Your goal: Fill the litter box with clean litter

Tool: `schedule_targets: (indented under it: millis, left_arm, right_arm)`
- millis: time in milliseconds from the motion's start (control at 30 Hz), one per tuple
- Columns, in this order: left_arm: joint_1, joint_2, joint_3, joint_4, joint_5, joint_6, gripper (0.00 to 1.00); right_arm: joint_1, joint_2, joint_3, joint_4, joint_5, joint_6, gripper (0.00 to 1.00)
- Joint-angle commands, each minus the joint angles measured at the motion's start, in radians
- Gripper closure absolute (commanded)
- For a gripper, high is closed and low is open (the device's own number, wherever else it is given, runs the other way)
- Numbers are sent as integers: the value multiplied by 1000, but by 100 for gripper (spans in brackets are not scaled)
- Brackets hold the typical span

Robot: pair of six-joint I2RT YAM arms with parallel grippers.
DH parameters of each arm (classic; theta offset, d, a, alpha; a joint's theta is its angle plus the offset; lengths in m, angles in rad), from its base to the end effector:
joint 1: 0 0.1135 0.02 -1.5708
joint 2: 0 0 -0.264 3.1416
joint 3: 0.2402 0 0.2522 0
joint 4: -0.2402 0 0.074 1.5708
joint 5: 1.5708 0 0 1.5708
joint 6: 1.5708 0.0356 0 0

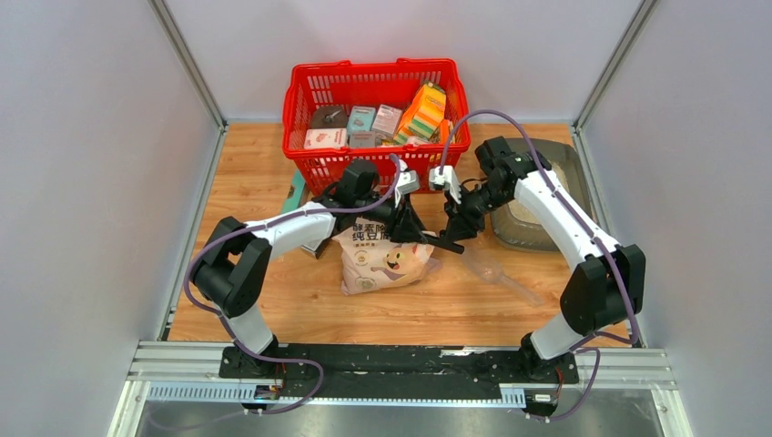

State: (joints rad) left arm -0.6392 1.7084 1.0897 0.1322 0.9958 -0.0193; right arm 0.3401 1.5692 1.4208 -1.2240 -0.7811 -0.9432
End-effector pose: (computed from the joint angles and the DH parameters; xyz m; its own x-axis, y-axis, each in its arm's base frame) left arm 0.2816 -0.2465 0.2382 -0.3929 0.2790 -0.8762 0.9124 -0.0007 -0.4093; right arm 0.2653 0.1205 0.3033 -0.2451 -0.6965 -0.6744 -0.9640 0.1012 0.2458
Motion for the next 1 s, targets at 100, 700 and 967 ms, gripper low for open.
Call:
schedule_targets:
  millis: [100,700,967]
  left_arm:
    - [18,-20,24,0,61,15,52]
    - [-8,17,35,79,70,-41,100]
    - [-7,19,35,84,69,-45,100]
  right_arm:
    - [-15,-40,46,-28,-27,-28,100]
    - [-10,9,15,64,-66,86,48]
    - [-10,14,7,57,-67,78,49]
